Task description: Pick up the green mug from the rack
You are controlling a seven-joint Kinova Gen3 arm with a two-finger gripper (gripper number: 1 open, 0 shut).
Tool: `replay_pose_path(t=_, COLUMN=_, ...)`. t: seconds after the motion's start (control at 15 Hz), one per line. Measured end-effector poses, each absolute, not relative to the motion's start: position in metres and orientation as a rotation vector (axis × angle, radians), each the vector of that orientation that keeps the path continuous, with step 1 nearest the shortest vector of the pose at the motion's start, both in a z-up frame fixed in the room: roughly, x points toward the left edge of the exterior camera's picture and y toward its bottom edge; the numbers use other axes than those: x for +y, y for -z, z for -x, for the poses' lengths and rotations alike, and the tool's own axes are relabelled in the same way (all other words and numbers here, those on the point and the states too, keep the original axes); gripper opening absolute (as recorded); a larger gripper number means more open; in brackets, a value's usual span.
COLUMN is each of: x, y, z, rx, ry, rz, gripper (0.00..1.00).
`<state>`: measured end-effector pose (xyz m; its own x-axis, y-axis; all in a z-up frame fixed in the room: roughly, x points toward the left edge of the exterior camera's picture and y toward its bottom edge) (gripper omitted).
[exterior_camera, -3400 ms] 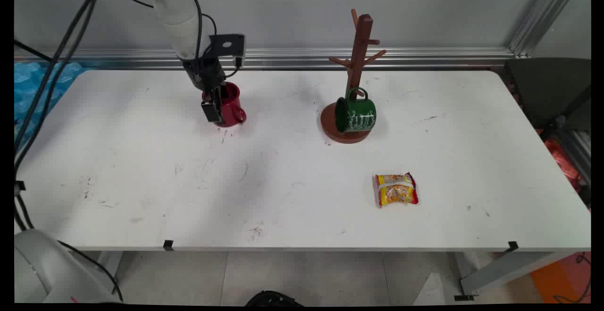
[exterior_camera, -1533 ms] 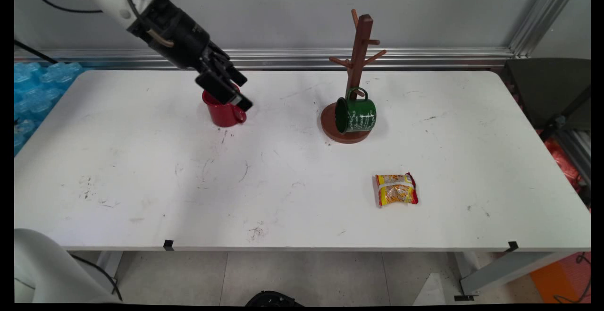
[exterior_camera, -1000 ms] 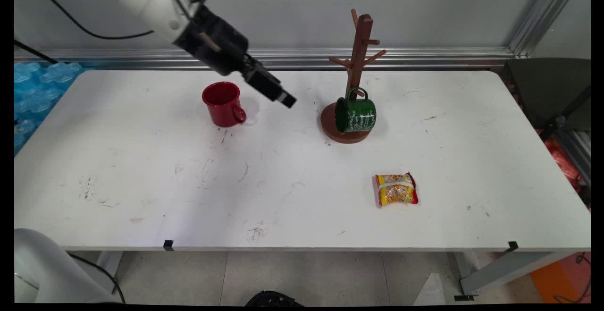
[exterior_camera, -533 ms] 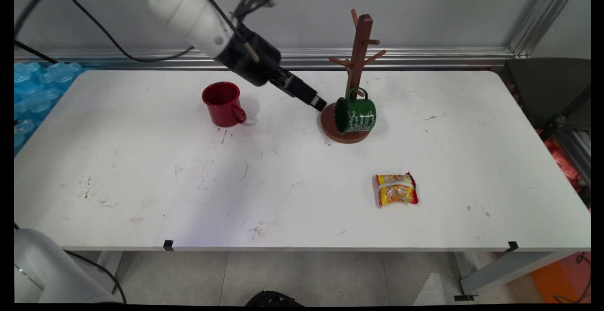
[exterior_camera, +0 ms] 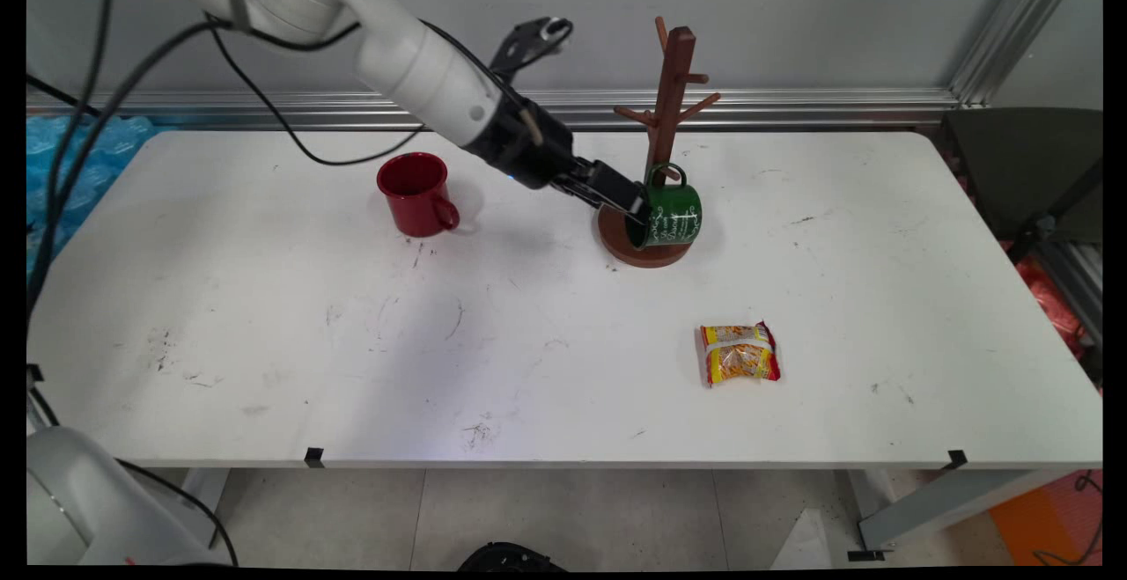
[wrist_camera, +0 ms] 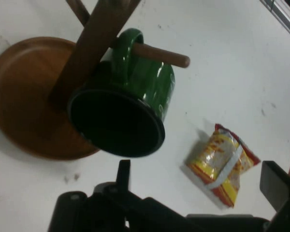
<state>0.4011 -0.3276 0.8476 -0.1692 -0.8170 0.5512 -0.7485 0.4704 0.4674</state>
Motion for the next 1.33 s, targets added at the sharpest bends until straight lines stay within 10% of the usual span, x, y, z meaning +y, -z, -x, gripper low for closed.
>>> replay_pose_path(t=0.93, x=-0.369, y=-0.795, z=-0.356, rx=-1.836, ry=0.196, rz=-1.390, gripper=1.00)
replay_pose_path(t=1.0, x=-0.371, y=-0.793, z=-0.354, rx=-1.831, ry=0.198, rz=-1.393, gripper=0.00)
replay_pose_path(t=1.33, x=-0.375, y=-0.787, z=-0.348, rx=-1.821, ry=0.203, rz=-1.400, gripper=0.00)
